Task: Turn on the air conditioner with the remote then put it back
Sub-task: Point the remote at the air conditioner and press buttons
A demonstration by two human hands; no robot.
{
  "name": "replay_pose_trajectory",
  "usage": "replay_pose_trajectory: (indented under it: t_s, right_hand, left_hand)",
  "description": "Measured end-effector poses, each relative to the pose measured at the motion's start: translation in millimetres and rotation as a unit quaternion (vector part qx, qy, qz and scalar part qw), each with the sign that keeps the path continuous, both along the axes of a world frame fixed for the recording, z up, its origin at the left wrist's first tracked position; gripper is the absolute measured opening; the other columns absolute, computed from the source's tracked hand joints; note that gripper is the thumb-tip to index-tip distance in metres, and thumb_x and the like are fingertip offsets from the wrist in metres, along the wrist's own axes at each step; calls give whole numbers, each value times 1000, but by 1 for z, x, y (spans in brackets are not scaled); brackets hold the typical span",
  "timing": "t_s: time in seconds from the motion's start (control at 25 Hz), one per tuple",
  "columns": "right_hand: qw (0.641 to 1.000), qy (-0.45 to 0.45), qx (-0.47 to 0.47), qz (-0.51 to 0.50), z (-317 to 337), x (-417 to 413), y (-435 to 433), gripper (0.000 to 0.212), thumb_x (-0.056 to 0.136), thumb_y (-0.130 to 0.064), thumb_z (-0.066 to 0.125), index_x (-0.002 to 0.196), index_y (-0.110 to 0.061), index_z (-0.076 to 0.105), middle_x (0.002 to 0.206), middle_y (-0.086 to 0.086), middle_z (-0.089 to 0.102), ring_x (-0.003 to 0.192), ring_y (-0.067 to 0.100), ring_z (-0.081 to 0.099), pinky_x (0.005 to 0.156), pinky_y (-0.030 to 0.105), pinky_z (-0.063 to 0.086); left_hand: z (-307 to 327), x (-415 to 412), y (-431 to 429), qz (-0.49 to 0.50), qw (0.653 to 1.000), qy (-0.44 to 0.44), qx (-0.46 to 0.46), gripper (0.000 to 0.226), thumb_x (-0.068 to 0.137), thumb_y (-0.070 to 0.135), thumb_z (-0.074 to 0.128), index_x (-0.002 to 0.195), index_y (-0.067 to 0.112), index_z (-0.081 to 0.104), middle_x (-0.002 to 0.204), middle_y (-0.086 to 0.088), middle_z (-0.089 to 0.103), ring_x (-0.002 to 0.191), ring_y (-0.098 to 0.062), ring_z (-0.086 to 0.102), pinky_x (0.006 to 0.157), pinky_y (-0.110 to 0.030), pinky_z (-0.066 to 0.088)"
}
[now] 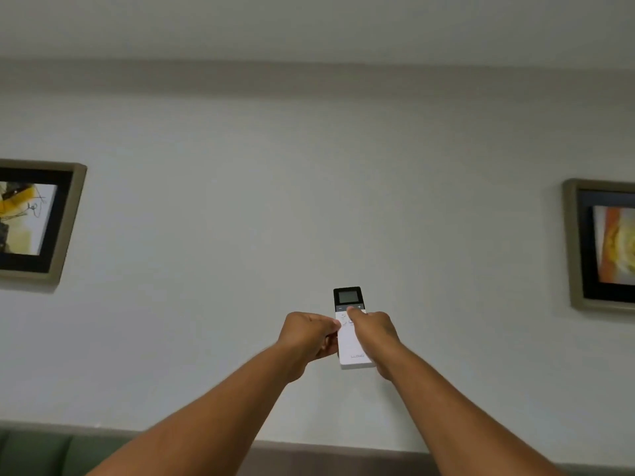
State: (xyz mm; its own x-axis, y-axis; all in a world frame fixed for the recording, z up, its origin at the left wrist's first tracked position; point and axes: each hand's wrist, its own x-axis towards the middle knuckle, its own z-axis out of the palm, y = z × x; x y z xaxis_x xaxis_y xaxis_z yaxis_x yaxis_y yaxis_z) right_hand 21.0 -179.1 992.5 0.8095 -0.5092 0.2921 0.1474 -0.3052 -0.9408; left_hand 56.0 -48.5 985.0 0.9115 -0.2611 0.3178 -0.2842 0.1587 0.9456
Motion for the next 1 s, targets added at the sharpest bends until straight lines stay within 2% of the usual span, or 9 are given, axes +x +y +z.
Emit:
replay_pose_trajectory:
  t_s: [0.08, 0.16, 0.24, 0.28, 0.36, 0.44, 0.56, 0.76, 1.0]
  right_hand:
    - [1000, 3, 0, 4, 6, -6, -2, 30, 95, -32, 54, 105, -6, 66, 92, 14, 75, 68, 27, 70, 51, 24, 47]
    - [1000, -1, 1, 12, 11, -11, -2, 30, 95, -31, 54, 105, -6, 66, 93, 16, 76, 73, 31, 72, 57, 28, 53]
    - [1000, -8, 8, 26, 13, -13, 3, 29, 94, -30, 54, 103, -5, 67, 94, 18, 76, 81, 36, 74, 70, 37, 59]
    - [999, -12, 14, 36, 13, -13, 7, 28, 94, -30, 54, 101, -6, 68, 93, 19, 77, 83, 38, 75, 78, 41, 61]
    - [997, -10, 25, 68, 11, -13, 20, 28, 93, -30, 53, 100, -7, 67, 94, 19, 77, 84, 39, 75, 86, 48, 60]
    - [993, -4, 41, 106, 8, -11, 38, 30, 94, -31, 53, 102, -6, 66, 96, 19, 77, 85, 38, 75, 88, 49, 60]
    - [984, -1, 63, 167, 2, -7, 84, 32, 91, -29, 53, 104, -4, 67, 99, 20, 77, 87, 39, 75, 89, 49, 59]
    - [944, 11, 87, 317, -2, -16, 231, 34, 87, -29, 52, 103, -3, 67, 99, 20, 77, 88, 39, 75, 90, 49, 58]
    - [852, 14, 98, 514, 15, -106, 462, 28, 87, -27, 52, 100, -7, 66, 96, 19, 76, 85, 38, 74, 86, 47, 60]
  left_hand:
    - [4, -7, -2, 4, 1000, -14, 18, 14, 89, 7, 64, 86, -4, 72, 72, -13, 77, 62, -20, 74, 59, -28, 60]
    - [6, -10, -2, 54, 986, -110, 110, 23, 94, 16, 57, 90, 1, 73, 85, -15, 76, 68, -21, 70, 64, -32, 60]
    - [9, -13, 5, 127, 923, -263, 250, 35, 99, 26, 44, 102, 7, 72, 98, -15, 75, 77, -22, 65, 73, -33, 54]
    - [11, -15, 12, 160, 887, -316, 297, 38, 101, 29, 38, 113, 10, 68, 109, -12, 73, 91, -24, 66, 83, -34, 54]
    - [15, -13, 31, 221, 826, -355, 377, 44, 103, 33, 29, 135, 12, 51, 135, -10, 60, 122, -27, 56, 101, -39, 47]
    - [16, -10, 61, 278, 763, -343, 472, 52, 104, 33, 22, 150, 11, 28, 157, -9, 35, 145, -26, 31, 114, -41, 33]
    - [15, -17, 129, 326, 713, -281, 554, 57, 104, 29, 18, 155, 7, 8, 165, -9, 9, 152, -27, 4, 121, -41, 14]
    - [26, -83, 297, 451, 648, -176, 588, 57, 104, 28, 18, 154, 5, 6, 165, -10, 6, 152, -27, 1, 122, -42, 10]
    - [44, -257, 487, 589, 515, -66, 619, 58, 103, 30, 19, 154, 4, 8, 165, -11, 7, 152, -26, 2, 123, -41, 8]
